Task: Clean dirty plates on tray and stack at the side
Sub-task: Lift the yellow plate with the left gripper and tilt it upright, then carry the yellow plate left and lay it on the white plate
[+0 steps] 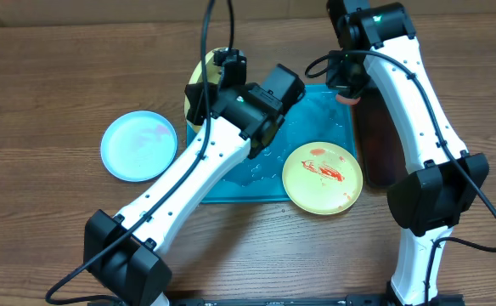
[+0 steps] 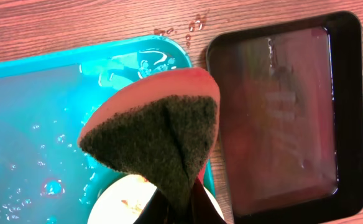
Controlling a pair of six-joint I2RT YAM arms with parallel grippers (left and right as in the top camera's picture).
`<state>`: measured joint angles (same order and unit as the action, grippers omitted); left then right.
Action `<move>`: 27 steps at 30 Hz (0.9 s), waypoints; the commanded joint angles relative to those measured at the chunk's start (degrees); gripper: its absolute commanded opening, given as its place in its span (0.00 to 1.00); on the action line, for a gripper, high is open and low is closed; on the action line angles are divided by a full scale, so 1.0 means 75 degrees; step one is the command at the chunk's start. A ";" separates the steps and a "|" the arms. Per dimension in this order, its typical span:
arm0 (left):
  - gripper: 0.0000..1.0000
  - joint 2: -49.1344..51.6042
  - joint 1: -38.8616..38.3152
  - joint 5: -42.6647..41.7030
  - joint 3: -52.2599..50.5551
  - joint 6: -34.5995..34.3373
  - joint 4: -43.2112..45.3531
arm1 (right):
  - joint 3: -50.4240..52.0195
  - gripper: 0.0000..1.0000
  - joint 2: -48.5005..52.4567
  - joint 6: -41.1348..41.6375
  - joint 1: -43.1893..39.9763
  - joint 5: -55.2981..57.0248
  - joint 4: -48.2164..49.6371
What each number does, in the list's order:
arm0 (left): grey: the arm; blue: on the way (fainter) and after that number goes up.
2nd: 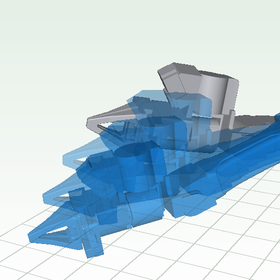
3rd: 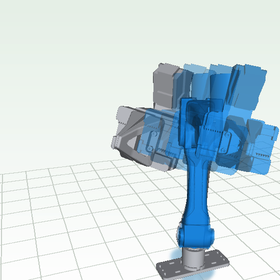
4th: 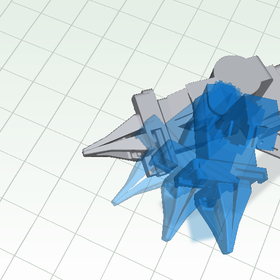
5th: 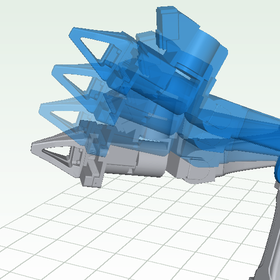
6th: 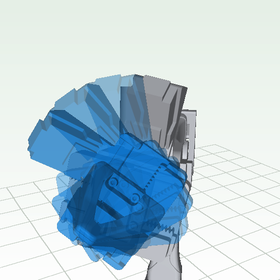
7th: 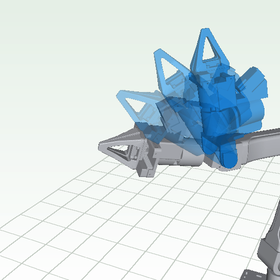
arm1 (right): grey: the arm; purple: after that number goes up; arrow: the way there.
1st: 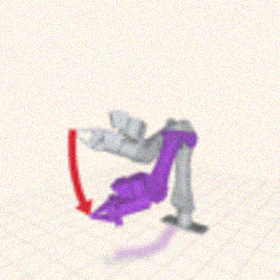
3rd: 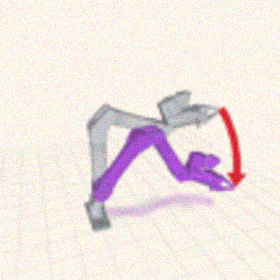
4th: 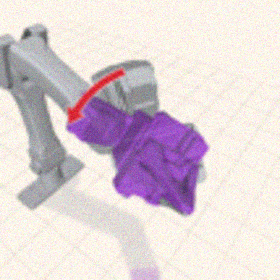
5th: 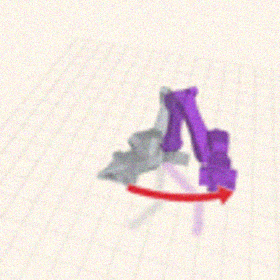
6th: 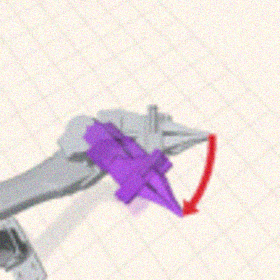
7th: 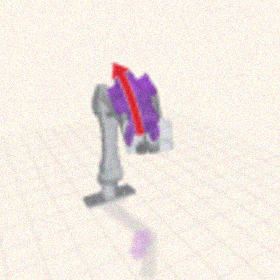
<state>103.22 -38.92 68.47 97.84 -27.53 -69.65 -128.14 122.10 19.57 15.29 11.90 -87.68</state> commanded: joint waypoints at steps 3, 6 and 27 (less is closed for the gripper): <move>0.04 -0.0233 -0.0487 0.1798 0.0032 -0.0251 0.0125 | -0.0111 0.04 -0.0122 0.0085 -0.0073 -0.0198 0.0015; 0.04 -0.0233 -0.0723 0.2229 0.0032 -0.0251 0.0125 | -0.0111 0.04 -0.0122 0.0085 -0.0070 -0.0201 0.0015; 0.04 -0.0233 -0.1005 0.1591 0.0032 -0.0306 0.0111 | -0.0111 0.04 -0.0122 0.0079 -0.0070 -0.0201 -0.0015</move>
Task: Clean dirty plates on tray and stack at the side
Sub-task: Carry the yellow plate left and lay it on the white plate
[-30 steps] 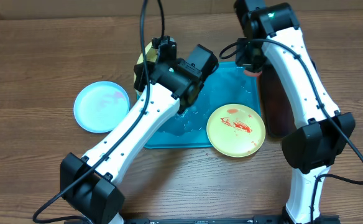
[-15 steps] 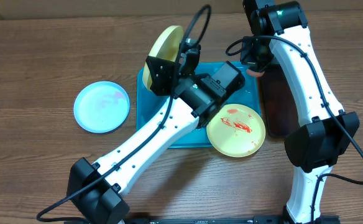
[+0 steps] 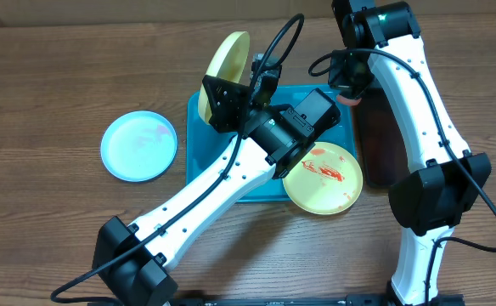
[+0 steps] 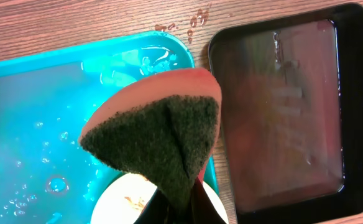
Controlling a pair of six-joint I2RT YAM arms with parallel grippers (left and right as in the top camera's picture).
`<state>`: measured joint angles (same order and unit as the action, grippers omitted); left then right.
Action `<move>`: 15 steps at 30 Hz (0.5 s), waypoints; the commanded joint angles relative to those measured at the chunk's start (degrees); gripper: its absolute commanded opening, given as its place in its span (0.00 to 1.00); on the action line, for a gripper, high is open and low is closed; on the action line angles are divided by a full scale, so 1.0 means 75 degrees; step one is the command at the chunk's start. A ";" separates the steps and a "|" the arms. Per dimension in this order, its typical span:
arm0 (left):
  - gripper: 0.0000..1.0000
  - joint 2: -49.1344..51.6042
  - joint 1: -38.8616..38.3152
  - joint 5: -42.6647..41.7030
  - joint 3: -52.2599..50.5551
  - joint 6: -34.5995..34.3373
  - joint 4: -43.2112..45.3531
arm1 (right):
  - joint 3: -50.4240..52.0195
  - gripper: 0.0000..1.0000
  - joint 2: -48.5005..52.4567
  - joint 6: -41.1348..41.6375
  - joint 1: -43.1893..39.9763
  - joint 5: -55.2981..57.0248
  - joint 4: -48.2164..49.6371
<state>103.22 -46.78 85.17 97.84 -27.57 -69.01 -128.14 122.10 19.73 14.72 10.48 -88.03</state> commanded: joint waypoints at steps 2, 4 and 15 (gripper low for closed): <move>0.04 -0.0233 0.0146 -0.1632 0.0032 -0.0262 -0.0026 | -0.0111 0.04 -0.0122 0.0055 0.0006 -0.0009 0.0023; 0.04 -0.0233 0.0300 -0.2725 0.0032 -0.0082 -0.0023 | -0.0111 0.04 -0.0122 0.0020 0.0006 -0.0012 0.0000; 0.04 -0.0230 0.2716 -0.8801 0.0032 0.1125 0.0026 | -0.0111 0.04 -0.0122 0.0003 0.0006 -0.0041 -0.0035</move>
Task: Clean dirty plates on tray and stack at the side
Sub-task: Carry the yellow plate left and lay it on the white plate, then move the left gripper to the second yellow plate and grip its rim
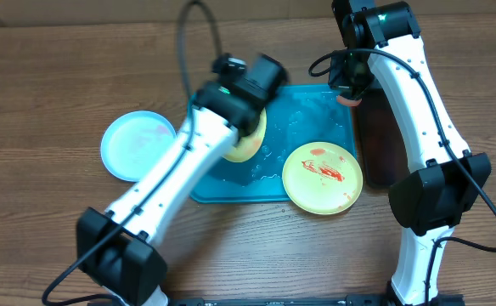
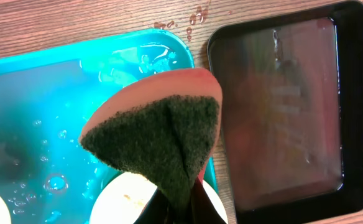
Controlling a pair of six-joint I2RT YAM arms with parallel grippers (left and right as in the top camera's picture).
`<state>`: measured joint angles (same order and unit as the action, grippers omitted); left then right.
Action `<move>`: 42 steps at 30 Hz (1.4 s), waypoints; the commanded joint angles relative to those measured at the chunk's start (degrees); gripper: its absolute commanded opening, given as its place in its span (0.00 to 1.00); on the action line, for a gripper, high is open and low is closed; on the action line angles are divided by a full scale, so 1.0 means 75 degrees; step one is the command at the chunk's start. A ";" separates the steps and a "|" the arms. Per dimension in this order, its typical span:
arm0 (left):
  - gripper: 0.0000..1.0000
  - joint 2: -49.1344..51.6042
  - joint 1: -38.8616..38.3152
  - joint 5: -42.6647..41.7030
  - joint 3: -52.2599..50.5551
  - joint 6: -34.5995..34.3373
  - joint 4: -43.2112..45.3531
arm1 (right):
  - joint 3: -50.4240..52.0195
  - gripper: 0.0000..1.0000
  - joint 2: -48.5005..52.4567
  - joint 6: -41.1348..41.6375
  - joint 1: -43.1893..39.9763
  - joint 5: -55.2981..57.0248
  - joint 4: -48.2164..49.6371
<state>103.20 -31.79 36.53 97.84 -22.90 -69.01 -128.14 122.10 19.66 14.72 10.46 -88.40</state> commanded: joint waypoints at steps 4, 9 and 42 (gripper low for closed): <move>0.04 -0.0227 0.1944 -0.4022 0.0032 0.0933 0.0003 | -0.0111 0.04 -0.0122 0.0012 0.0006 -0.0035 -0.0026; 0.04 -0.0227 0.3625 -0.4809 0.0029 0.1096 -0.0093 | -0.0111 0.04 -0.0122 0.0012 0.0006 -0.0035 -0.0038; 0.22 -0.0216 0.7574 -0.5616 -0.3733 0.0799 0.3308 | -0.0111 0.04 -0.0122 0.0012 0.0006 -0.0035 -0.0119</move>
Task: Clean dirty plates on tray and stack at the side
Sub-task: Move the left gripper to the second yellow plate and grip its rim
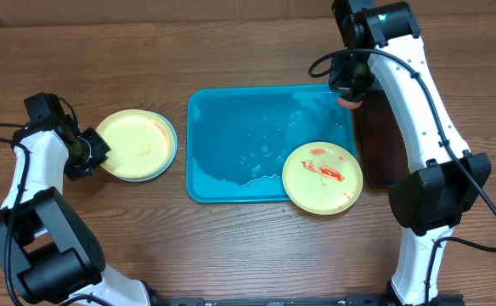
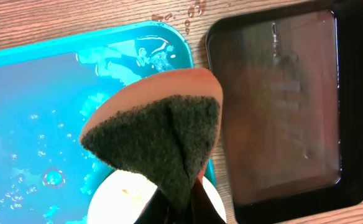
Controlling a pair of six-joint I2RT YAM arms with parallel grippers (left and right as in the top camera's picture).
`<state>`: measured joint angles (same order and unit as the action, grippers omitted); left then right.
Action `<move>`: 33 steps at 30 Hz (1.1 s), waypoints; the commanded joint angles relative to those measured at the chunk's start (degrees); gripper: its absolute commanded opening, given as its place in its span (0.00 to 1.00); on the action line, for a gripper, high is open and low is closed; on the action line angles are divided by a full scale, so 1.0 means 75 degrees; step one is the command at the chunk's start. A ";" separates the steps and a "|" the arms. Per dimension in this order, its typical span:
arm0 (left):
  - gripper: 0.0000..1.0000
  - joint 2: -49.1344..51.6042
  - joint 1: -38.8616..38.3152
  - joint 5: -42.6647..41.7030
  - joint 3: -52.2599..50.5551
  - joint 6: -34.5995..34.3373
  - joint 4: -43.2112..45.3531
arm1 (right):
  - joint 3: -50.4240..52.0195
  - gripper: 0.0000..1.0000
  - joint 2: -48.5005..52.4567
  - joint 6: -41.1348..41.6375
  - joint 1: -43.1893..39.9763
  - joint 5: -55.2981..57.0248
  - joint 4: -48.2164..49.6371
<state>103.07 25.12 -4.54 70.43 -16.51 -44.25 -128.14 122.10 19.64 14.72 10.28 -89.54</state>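
A yellow plate smeared with red [image 1: 323, 177] lies on the front right corner of the blue tray [image 1: 231, 144], hanging over its edge. At the left, a second yellow plate [image 1: 136, 144] rests on a light blue plate [image 1: 170, 155]. My left gripper [image 1: 91, 153] is at that stack's left rim; whether it grips the rim is unclear. My right gripper [image 1: 347, 95] hangs over the tray's back right corner, shut on a folded pink and green sponge [image 2: 163, 137]. Below the sponge the dirty plate [image 2: 122, 199] shows partly.
A black tub of murky water [image 1: 377, 144] stands right of the tray, also the black tub [image 2: 281, 106] in the right wrist view. Water drops and suds lie on the wet tray [image 2: 38, 112]. Bare wooden table surrounds everything.
The yellow plate that my left gripper held over the tray's left side now lies on the blue plate at the left. My left arm is off the tray. The right gripper has barely shifted.
The blue plate lay alone at the left while my left arm reached over the tray with a yellow plate at the tray's far edge. The plate was then held over the tray's left side and now rests on the blue plate. My right gripper kept the sponge throughout.
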 commanded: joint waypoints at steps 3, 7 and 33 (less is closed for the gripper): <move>0.22 -0.0201 -0.0020 -0.0230 -0.0052 0.0050 0.0055 | -0.0111 0.04 -0.0122 0.0015 0.0006 -0.0012 0.0038; 0.22 -0.0201 -0.0076 -0.0749 0.0350 0.0437 -0.0137 | -0.0111 0.04 -0.0122 0.0012 0.0006 -0.0009 0.0038; 0.66 0.0953 -0.6306 -0.2384 0.2672 0.0650 -0.0242 | -0.0111 0.04 -0.0122 0.0015 0.0006 -0.0108 0.0125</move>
<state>106.02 -19.99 -19.38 87.96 -9.39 -46.17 -128.14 122.10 19.66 14.70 10.26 -88.88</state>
